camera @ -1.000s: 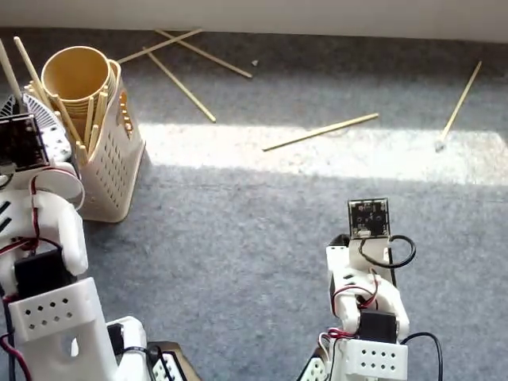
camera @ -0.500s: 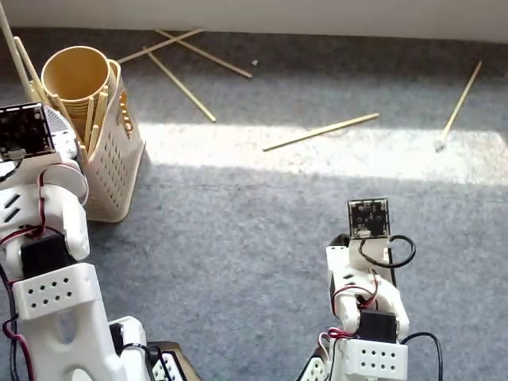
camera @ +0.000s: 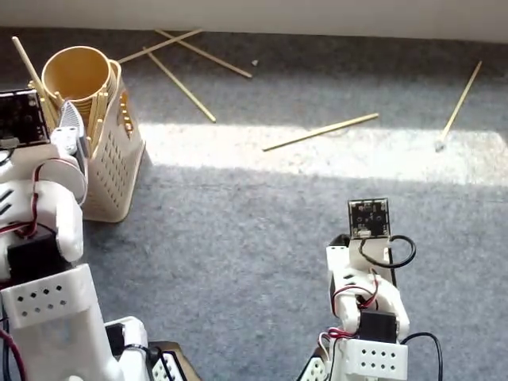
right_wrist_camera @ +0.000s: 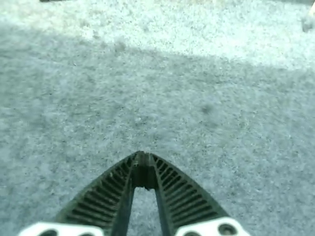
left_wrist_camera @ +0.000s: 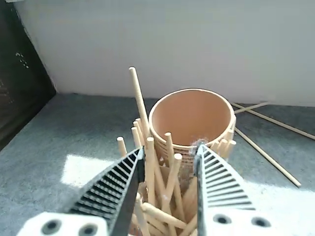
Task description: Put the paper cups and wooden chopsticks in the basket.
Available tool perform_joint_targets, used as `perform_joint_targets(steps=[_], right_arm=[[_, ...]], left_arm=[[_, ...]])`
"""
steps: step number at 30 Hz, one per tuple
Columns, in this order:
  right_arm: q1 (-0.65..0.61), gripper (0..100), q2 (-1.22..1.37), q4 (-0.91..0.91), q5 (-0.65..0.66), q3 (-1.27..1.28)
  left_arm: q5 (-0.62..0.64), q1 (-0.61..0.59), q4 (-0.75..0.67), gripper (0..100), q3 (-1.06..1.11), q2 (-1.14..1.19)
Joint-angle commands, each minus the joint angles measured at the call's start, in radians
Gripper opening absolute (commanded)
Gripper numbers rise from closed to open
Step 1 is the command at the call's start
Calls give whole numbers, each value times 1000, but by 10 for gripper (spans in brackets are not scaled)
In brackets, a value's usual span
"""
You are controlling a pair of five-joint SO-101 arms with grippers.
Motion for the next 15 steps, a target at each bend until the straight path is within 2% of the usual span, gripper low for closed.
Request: perform_joint_targets(steps=[1, 3, 6, 11, 15], right_arm=[[94, 10, -12, -19, -2, -44], [166, 10, -7, -19, 0, -105], [205, 11, -4, -21, 9, -211], [315, 15, 59, -150, 46, -387], [387, 93, 371, -236, 46, -593]], left_arm=[[5, 111, 354, 193, -249, -1], [3, 176, 502, 193, -305, -1], [2, 286, 631, 193, -298, -1], [2, 432, 663, 195, -147, -1], [-66, 506, 661, 196, 13, -1]])
